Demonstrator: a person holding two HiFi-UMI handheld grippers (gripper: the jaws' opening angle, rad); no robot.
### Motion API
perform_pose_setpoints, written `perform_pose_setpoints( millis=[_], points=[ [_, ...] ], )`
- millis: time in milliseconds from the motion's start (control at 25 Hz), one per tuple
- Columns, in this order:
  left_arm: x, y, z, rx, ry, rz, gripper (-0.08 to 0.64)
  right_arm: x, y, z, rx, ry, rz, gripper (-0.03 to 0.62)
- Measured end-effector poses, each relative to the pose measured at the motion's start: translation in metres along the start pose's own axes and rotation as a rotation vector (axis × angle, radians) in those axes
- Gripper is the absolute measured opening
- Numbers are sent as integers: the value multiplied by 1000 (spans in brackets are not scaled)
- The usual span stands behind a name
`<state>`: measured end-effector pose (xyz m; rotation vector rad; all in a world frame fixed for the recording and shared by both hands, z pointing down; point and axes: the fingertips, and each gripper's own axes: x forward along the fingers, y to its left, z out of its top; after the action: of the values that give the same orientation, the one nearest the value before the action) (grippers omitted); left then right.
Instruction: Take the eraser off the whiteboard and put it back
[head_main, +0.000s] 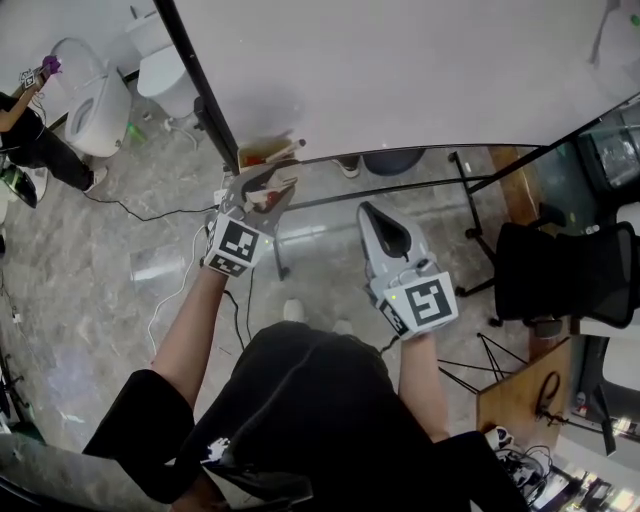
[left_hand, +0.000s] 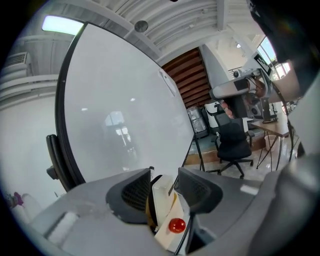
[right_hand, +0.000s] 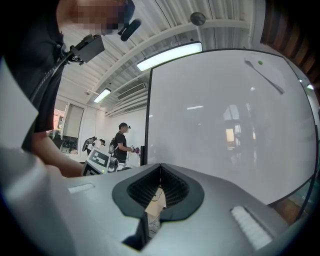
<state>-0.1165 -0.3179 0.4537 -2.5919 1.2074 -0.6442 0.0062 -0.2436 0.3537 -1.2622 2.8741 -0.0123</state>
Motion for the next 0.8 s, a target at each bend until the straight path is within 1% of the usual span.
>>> perform_pose_setpoints(
  millis=[80,200,400,800],
  points=[
    [-7,-1,15,14,-21,19,167,-1,1,2,0,-4,18,9],
    [-17,-5,27,12,-39,48,147,-5,4,4,-2,-9,46,9],
    [-35,-12,38,-35,-61,98,93,-10,11,6,-4,-17,96,9],
    [-69,-23,47,-99,-79,188,49,-17,25,5,-4,-28,182,9]
  ],
)
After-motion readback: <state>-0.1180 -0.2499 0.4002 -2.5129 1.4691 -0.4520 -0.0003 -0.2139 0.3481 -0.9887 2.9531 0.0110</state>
